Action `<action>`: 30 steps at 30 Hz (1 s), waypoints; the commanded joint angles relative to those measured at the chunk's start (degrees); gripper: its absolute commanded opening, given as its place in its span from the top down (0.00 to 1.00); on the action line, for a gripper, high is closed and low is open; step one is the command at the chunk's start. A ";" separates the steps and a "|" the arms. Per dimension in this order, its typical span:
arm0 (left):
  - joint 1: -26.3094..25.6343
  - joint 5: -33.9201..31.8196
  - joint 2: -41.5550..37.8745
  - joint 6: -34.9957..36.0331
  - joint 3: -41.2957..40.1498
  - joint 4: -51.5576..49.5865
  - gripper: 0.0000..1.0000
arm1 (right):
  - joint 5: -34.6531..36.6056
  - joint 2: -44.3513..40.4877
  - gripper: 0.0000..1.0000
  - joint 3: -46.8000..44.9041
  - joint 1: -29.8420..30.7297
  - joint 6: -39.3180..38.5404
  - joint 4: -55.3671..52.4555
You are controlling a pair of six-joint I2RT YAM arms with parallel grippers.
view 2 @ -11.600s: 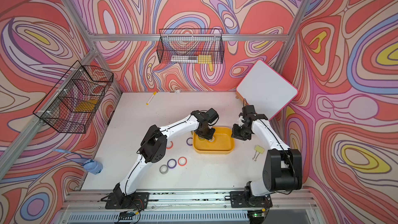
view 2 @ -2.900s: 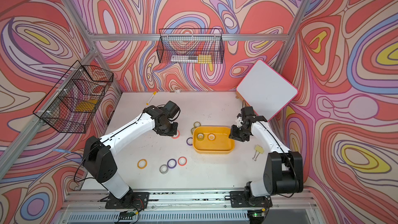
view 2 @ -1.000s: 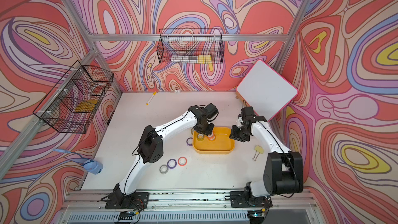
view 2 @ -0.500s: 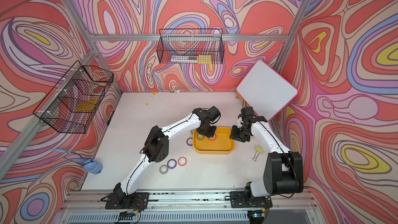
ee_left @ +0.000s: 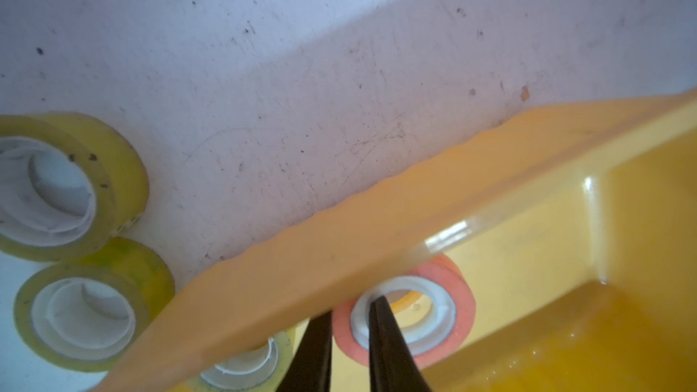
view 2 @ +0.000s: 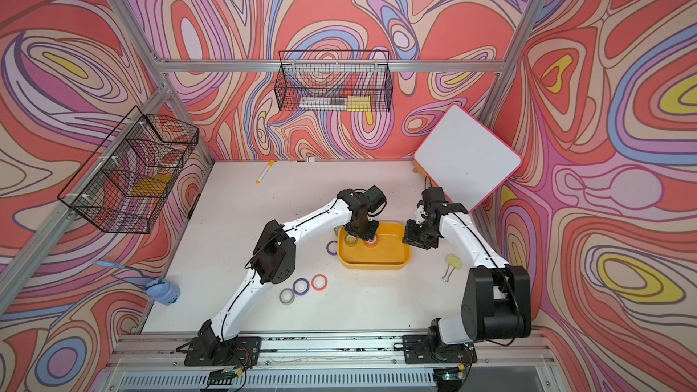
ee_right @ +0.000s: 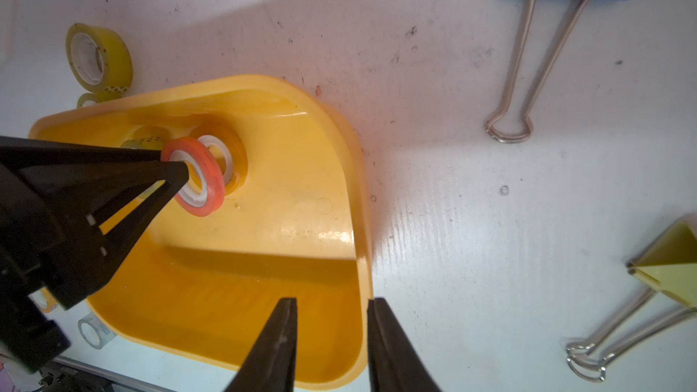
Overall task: Put the transparent tape into the storage box
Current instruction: Place the tape in the storage box.
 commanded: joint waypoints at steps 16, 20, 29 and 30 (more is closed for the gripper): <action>-0.47 -0.02 2.51 -0.37 1.40 0.32 0.79 | -0.11 0.34 0.67 0.48 -0.33 -0.17 0.06; -0.41 -0.30 1.38 -0.53 1.46 0.85 0.68 | -0.11 0.39 0.67 0.56 -0.36 -0.18 -0.16; -0.44 -0.56 -7.58 1.35 -2.31 2.46 0.58 | -0.19 -1.08 0.67 -0.28 -0.42 0.26 0.35; -0.50 -1.00 -9.97 1.36 -3.92 3.10 0.57 | -0.29 -1.22 0.67 -0.52 -0.42 0.26 0.53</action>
